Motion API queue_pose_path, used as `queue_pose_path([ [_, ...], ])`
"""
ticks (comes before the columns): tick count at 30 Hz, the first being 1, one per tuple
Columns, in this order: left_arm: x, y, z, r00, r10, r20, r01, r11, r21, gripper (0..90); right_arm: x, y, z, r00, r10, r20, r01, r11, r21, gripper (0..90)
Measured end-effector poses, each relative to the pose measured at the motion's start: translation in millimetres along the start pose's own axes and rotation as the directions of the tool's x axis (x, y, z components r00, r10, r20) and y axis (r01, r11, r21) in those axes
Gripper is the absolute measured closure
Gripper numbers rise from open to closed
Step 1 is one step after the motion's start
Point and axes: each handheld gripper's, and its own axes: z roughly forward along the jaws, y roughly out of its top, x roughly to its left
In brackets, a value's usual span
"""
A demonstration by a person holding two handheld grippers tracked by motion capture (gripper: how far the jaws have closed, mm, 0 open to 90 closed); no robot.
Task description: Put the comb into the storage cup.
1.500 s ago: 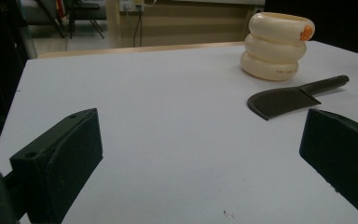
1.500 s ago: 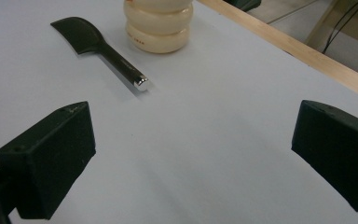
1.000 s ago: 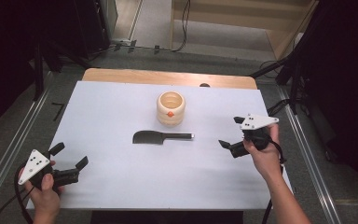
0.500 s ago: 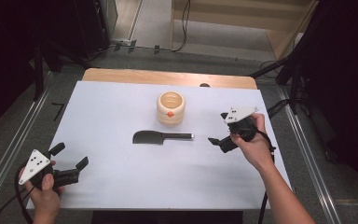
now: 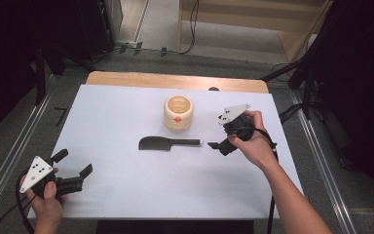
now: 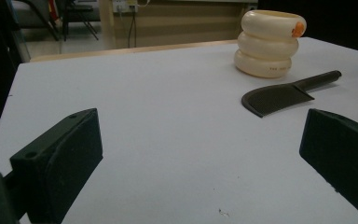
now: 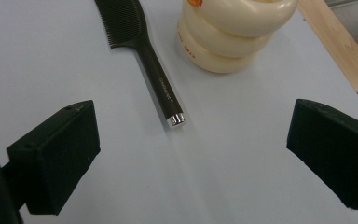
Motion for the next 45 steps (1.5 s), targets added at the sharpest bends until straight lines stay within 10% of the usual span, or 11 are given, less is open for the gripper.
queue_pose_path([
  [24, 0.5, -0.1, -0.2, 1.0, -0.004, 0.007, 0.004, 1.0, -0.004, 0.0, 1.2, 37.7, 35.2, 0.9947, -0.061, -0.082, 0.071, 0.99, 0.118, 0.8],
  [45, 1.3, -0.3, -0.4, 0.9999, -0.007, 0.01, 0.007, 0.9999, -0.008, 0.0, 6.0, 57.3, 64.7, 0.9836, -0.102, -0.149, 0.135, 0.963, 0.233, 4.7],
])
